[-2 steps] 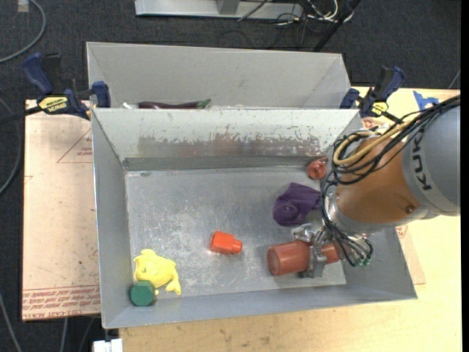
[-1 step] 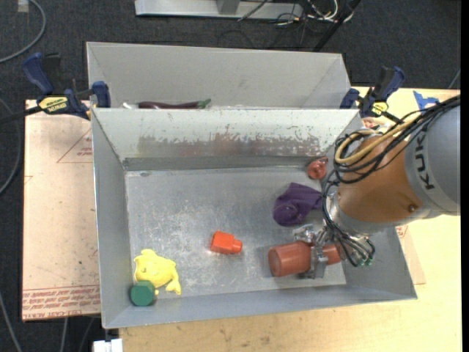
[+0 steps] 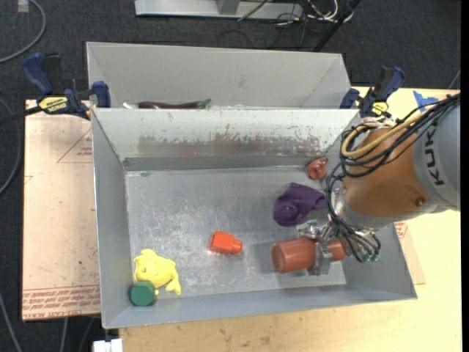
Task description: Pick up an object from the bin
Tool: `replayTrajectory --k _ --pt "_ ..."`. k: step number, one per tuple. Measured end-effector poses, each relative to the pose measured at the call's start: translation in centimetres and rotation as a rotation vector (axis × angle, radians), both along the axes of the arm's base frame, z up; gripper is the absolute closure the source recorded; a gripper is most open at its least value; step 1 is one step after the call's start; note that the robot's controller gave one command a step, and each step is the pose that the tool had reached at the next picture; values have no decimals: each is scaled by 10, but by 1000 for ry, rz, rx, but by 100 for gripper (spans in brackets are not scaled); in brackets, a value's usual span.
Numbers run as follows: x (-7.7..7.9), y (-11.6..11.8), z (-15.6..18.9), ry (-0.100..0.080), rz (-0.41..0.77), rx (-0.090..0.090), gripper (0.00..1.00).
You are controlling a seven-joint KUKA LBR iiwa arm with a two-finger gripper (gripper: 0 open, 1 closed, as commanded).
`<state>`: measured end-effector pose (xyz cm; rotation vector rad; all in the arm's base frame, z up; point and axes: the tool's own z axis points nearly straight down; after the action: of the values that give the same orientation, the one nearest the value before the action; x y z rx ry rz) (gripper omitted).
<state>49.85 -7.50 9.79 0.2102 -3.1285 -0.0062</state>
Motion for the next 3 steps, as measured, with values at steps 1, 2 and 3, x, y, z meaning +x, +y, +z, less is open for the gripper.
replayTrajectory --k 1,2,3 --pt "2 0 20 -8 0 -1 100" --pt "3 -1 35 -11 0 -2 100" --pt "3 0 46 -11 1 -2 100"
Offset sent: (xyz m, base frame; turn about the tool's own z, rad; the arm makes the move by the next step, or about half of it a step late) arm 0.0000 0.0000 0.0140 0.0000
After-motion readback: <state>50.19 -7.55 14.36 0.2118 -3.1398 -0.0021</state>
